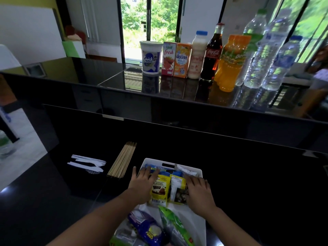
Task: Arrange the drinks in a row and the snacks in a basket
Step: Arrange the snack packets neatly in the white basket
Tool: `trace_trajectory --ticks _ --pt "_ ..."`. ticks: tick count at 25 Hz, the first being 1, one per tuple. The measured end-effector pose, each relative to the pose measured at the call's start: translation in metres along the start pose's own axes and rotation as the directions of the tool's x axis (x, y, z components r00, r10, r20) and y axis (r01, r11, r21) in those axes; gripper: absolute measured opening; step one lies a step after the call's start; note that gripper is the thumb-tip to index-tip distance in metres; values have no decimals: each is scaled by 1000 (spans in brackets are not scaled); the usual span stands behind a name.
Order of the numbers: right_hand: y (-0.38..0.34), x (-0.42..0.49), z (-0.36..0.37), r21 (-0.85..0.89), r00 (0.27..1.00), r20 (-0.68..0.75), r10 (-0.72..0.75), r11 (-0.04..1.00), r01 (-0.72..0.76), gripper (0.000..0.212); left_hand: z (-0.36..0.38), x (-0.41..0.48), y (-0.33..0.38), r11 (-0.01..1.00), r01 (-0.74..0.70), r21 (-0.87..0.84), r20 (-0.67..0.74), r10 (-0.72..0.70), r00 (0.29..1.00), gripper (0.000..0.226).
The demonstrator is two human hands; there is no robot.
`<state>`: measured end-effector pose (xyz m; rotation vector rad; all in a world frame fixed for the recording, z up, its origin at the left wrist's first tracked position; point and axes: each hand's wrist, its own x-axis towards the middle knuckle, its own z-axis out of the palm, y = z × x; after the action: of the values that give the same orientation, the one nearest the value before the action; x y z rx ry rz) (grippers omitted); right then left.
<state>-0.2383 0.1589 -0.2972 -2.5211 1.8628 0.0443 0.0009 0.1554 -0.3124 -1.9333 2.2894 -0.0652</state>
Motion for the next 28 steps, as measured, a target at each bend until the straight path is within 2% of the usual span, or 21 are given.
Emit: trace_trajectory --ticks 6,11,13,16,21,25,28 --pt "-10 -18 -7 47 995 -100 12 999 -7 77 0 -15 0 999 -47 -19 -42 47 998 108" --pt "-22 -32 -23 114 991 -115 75 991 -62 69 -20 -33 -3 995 -46 -84 -97 38 995 92" --pt "-30 -42 -27 204 989 -100 109 975 -87 66 -31 -45 -11 980 -61 -188 -33 56 998 83" --pt "-44 -60 -26 298 998 -35 58 953 -45 66 -49 -66 -27 927 -123 -355 160 190 969 81" --pt "-66 -79 -21 333 996 94 3 942 -34 78 -67 -96 -31 892 -195 -408 323 341 883 75" --pt "-72 -88 -26 383 980 197 23 918 -99 79 -65 -108 -22 908 -230 -351 328 349 878 61" --pt "-72 -89 -39 394 986 159 59 912 -118 58 -64 -113 -19 911 -228 -343 286 333 898 51"
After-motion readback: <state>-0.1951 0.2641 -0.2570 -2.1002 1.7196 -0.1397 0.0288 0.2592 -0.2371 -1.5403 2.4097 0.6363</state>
